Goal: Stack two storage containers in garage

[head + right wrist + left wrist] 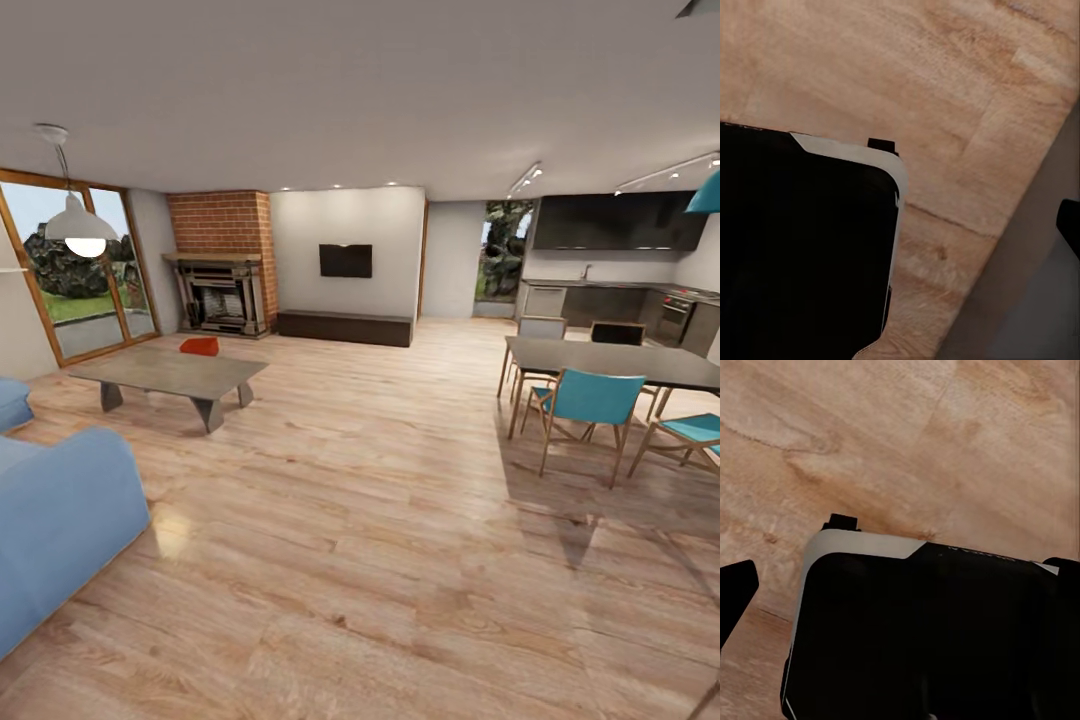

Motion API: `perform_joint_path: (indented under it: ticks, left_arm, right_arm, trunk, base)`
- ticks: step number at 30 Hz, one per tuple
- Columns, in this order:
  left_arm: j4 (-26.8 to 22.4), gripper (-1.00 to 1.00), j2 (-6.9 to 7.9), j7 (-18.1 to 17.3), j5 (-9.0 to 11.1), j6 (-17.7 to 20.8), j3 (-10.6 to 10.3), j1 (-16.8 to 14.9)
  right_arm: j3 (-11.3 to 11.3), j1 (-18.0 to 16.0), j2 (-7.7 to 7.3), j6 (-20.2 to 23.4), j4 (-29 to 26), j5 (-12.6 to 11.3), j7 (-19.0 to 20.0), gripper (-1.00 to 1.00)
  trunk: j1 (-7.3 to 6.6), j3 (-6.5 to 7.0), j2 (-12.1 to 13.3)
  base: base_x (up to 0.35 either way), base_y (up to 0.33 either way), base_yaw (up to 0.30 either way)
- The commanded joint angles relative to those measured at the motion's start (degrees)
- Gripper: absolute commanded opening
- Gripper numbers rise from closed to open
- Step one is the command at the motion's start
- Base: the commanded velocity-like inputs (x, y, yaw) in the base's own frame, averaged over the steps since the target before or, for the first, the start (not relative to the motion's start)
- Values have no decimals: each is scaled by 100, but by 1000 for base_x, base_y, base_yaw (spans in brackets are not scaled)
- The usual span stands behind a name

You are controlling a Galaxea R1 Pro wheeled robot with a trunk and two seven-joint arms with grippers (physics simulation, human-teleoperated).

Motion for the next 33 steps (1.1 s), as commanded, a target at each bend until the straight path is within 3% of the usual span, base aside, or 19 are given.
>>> perform_joint_path:
  ticks: [1, 33]
  left_arm:
    - [6, 100, 1, -27, 40, -7, 11, -2]
    - [6, 100, 1, -27, 40, 0, 12, -2]
  right_arm:
    - [45, -5, 2, -30, 17, -22, -15, 100]
    - [38, -5, -3, -46, 17, -25, -6, 100]
  trunk:
    - [5, -2, -3]
    - [5, -2, -3]
  base:
    - [329, 0, 0]
    - [329, 0, 0]
